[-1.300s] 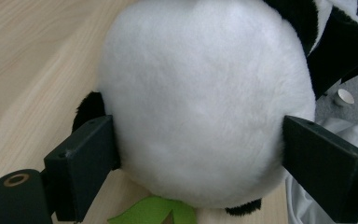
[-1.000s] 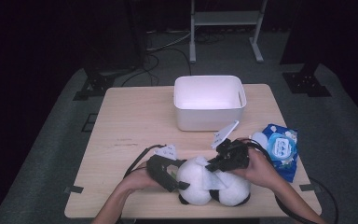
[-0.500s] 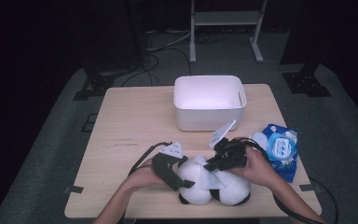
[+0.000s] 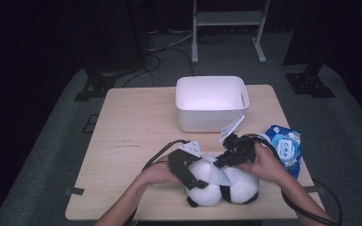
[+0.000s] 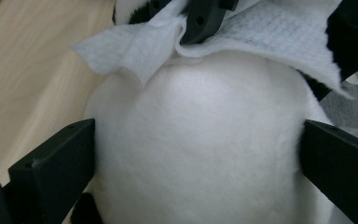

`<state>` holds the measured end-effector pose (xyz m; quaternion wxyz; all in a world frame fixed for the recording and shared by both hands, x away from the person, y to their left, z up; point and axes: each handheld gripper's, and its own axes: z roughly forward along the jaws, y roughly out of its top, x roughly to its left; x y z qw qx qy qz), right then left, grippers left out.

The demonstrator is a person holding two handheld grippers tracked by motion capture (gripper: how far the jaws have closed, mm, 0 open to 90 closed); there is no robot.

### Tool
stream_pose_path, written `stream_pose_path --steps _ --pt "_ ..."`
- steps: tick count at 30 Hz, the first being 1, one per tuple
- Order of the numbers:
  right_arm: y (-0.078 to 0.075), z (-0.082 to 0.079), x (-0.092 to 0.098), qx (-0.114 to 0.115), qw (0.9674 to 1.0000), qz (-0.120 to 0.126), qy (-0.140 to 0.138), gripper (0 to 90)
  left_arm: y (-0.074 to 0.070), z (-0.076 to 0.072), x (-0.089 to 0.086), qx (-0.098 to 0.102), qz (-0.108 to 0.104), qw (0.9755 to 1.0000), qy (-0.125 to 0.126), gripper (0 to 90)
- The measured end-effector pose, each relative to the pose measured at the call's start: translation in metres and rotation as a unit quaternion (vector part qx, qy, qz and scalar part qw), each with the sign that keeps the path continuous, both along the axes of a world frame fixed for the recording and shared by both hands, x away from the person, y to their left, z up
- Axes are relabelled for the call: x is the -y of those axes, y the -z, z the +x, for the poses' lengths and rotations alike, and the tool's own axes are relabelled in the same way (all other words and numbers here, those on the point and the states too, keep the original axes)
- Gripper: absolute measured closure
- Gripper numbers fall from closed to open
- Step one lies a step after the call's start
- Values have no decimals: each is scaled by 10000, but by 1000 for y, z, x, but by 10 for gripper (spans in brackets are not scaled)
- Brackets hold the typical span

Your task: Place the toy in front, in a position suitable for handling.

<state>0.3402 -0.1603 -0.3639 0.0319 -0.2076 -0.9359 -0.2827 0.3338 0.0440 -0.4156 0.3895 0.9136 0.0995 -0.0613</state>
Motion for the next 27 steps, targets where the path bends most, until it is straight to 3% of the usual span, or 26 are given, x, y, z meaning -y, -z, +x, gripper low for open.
stream_pose_path --steps 2,6,12,19,27 --pt "2 0 -1 26 10000 -41 -14 811 3 2 -1 -75 7 10000 24 51" --pt "1 3 -3 25 9999 -118 1 810 2 2 -5 -82 -18 10000 -44 263" --pt "-1 7 -5 -1 10000 -73 -49 809 1 1 -10 96 -86 9999 -67 285" --pt "-4 17 -16 41 9999 -119 -98 809 -8 4 -12 664 354 9971 -116 283" --pt "-6 38 -37 101 9998 -94 -120 804 -12 22 -32 794 638 9941 -374 268"
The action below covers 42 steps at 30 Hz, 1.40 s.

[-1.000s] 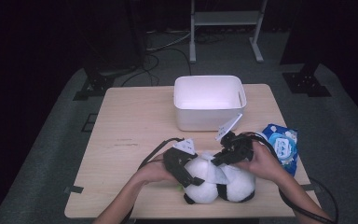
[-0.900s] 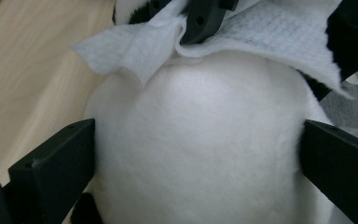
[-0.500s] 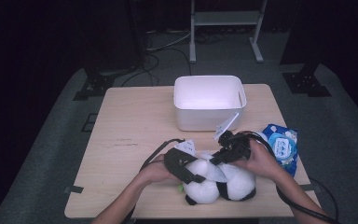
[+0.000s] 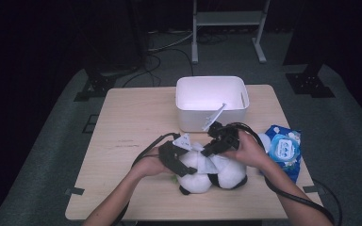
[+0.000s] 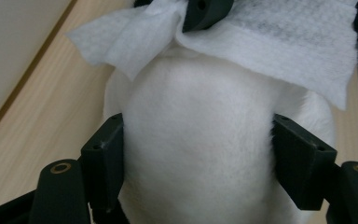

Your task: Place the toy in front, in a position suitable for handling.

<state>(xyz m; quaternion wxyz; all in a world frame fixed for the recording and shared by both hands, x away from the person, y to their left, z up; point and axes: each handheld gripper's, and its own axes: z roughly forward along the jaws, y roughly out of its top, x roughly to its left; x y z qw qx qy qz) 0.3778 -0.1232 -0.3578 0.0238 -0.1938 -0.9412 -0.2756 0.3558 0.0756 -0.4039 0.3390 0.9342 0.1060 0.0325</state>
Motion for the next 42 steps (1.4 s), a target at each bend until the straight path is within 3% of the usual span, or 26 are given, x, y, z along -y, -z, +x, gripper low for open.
stream_pose_path --steps 7,14,21,26,29,35,42 --pt "-3 19 -25 4 10000 15 -18 808 -3 11 -18 83 152 9998 -113 251" --pt "-3 33 -24 15 9998 70 190 811 -2 13 -27 15 -50 9997 -233 218" --pt "1 15 -17 168 9993 311 152 811 -5 3 -30 -323 -366 9984 -267 71" --pt "0 -4 -16 449 9984 343 38 810 -10 -1 -42 -501 -751 9954 -322 71" --pt "-2 -14 -15 486 9982 354 7 809 -8 -1 -47 -465 -646 9960 -400 71" --pt "-2 -29 -11 514 9980 348 -75 808 -1 -2 -49 -633 -749 9940 -492 16" --pt "-2 -42 -5 410 9984 303 -230 810 0 0 -48 -850 -780 9927 -341 6"
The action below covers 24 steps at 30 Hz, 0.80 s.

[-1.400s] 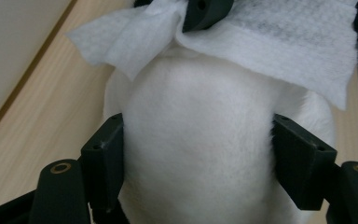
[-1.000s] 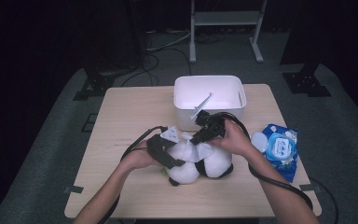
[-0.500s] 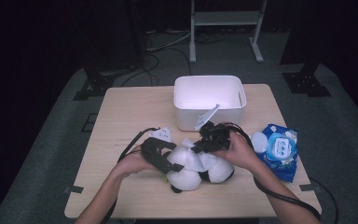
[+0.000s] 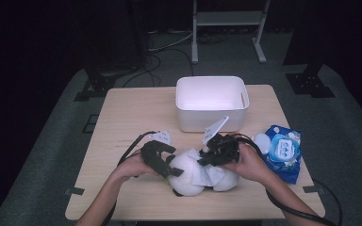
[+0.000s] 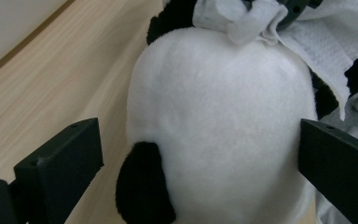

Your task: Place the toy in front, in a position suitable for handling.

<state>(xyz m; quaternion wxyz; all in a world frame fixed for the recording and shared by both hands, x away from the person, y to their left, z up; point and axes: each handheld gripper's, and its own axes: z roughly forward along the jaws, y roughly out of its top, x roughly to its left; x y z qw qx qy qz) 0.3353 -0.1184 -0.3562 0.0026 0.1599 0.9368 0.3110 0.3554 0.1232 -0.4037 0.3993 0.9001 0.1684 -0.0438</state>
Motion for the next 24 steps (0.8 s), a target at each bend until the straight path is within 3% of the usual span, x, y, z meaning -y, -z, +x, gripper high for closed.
stream_pose_path --steps 6,9,10,12,15,19,22,24 --pt "2 -12 5 -65 9999 -9 -118 817 4 -1 4 -369 -32 9990 259 6" --pt "2 -17 7 -77 9998 -28 -176 818 10 -2 8 -648 -22 9968 466 12" --pt "2 -19 8 -89 9998 -38 -200 818 12 -3 9 -732 -124 9951 649 67" --pt "0 -22 8 -125 9996 -106 -248 819 11 -5 9 -575 -225 9959 668 154" --pt "-7 -24 9 19 9996 -144 -240 824 8 -7 9 -308 -276 9970 650 260" --pt "-18 -19 8 214 9996 -91 -156 826 0 -9 15 130 -78 9970 754 285" --pt "-22 -11 7 344 9994 -42 -45 826 -9 -14 22 580 238 9941 881 289" --pt "-25 -5 8 432 9990 -103 46 825 -14 -16 24 776 385 9923 886 289"
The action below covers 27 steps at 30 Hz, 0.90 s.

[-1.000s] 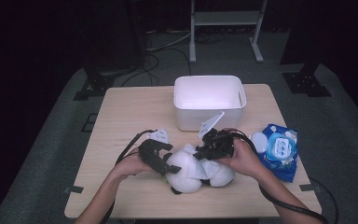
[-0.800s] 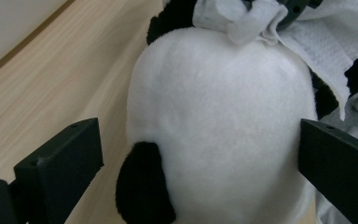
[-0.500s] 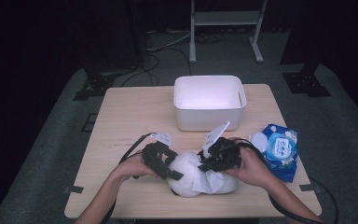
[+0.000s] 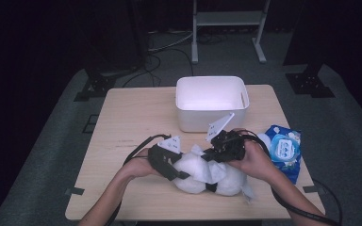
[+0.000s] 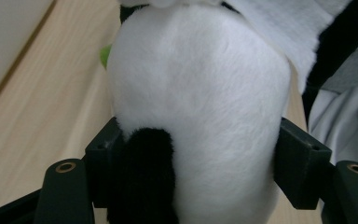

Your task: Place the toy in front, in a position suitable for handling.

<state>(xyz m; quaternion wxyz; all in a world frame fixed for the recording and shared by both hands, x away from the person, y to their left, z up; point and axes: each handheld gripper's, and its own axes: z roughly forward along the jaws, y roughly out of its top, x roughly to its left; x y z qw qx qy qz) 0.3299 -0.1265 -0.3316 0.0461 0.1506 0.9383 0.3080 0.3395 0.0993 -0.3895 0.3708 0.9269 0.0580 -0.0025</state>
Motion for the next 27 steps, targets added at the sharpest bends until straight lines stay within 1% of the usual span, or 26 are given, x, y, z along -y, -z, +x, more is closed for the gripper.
stream_pose_path --steps 1,2,3,5,6,8,12,13,14,16,17,19,21,22,27 --pt "0 2 1 11 10000 -33 21 825 -1 -1 0 93 57 9999 5 290" --pt "0 3 3 22 9999 -80 58 825 -2 -1 -1 130 105 9999 -13 291" --pt "1 4 6 35 9999 -107 99 825 -2 -1 -3 97 57 9999 -60 291" --pt "0 4 18 -5 9998 7 207 825 -2 -1 -6 113 76 9999 -59 295" --pt "0 4 18 -5 9998 7 207 825 -2 -1 -7 94 46 9999 -80 295" --pt "-1 3 27 12 9996 57 279 825 -1 0 -8 68 13 9999 -100 294" --pt "-2 -1 43 12 9990 113 424 824 0 -1 -8 103 -36 9999 -82 292" --pt "-1 -3 50 -6 9987 198 476 824 0 -2 -8 101 -81 9999 -87 288" --pt "-1 -3 50 -6 9987 198 476 824 0 -2 -8 97 -114 9998 -95 288" --pt "1 -5 56 -34 9984 268 500 823 0 -3 -8 118 -206 9997 -86 288" --pt "2 -6 58 -45 9983 294 509 823 0 -4 -8 99 -265 9995 -107 287" --pt "3 -8 62 -60 9981 327 527 823 -1 -5 -7 156 -307 9994 -94 289" --pt "2 -9 63 -46 9980 305 551 823 -4 -6 -5 154 -296 9994 -115 294" --pt "1 -9 63 -56 9979 307 570 822 -5 -6 -5 150 -250 9995 -107 297" --pt "0 -6 52 -30 9985 226 502 822 -6 -5 -3 125 -230 9996 -142 301"
